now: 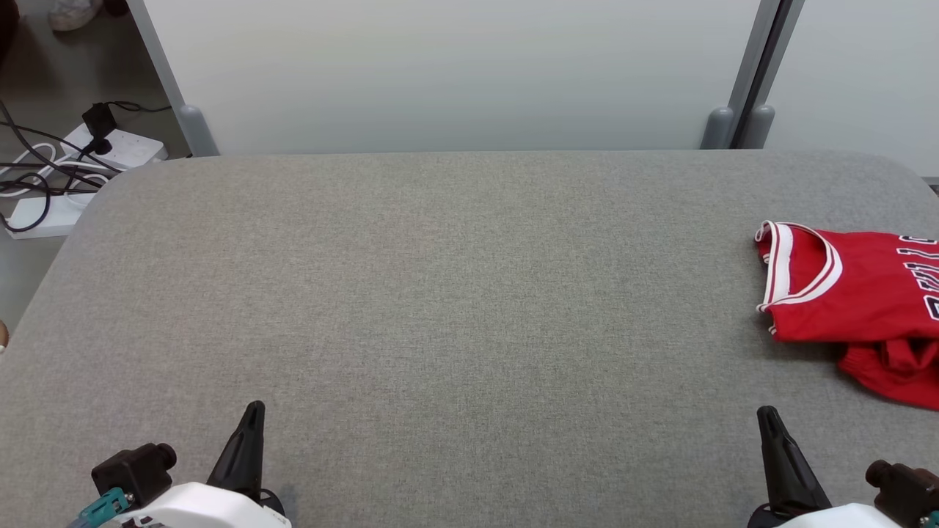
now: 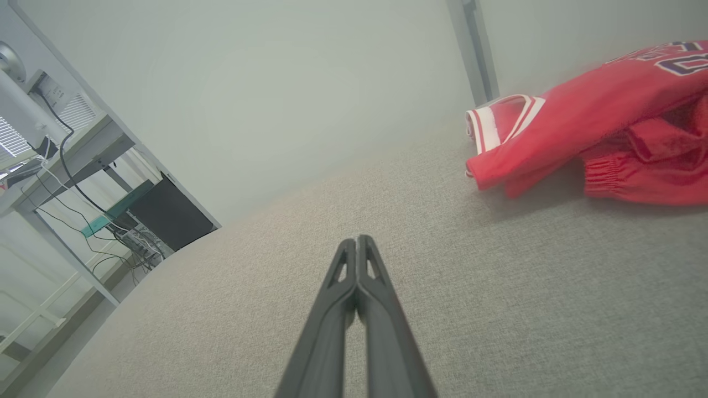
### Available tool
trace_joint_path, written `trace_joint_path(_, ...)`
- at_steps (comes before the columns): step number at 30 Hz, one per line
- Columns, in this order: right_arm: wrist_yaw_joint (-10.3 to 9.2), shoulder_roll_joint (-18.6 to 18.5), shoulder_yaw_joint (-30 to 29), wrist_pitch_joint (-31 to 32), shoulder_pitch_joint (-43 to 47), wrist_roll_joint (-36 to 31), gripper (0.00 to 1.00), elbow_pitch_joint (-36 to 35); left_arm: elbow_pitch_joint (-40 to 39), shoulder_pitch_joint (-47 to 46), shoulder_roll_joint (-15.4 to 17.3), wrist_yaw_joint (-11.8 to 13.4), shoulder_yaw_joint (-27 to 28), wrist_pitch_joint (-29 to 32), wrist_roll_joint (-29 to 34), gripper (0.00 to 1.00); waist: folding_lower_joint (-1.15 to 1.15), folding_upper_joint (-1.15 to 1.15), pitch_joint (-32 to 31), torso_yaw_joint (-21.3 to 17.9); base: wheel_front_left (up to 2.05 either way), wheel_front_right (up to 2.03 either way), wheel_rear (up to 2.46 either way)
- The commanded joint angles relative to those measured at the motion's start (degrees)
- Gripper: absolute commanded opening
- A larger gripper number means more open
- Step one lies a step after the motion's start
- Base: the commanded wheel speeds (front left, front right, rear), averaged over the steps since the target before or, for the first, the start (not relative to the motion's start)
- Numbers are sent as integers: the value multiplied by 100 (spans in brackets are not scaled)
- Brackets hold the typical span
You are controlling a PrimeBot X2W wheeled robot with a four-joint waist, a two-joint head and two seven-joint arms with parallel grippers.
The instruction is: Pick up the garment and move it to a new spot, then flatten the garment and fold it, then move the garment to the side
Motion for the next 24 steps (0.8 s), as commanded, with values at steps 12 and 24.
trace_joint_path(12,0,-129,-62,196,-351,934,0,-68,-50,-339,-123,-218,436,188,-665,0,-1,0,14,-37,0,0,0)
trace_joint_path(24,0,-151,-145,377,-463,1754,0,4,17,-391,-299,-392,717,376,-1244,0,-1,0,27,-73,0,0,0)
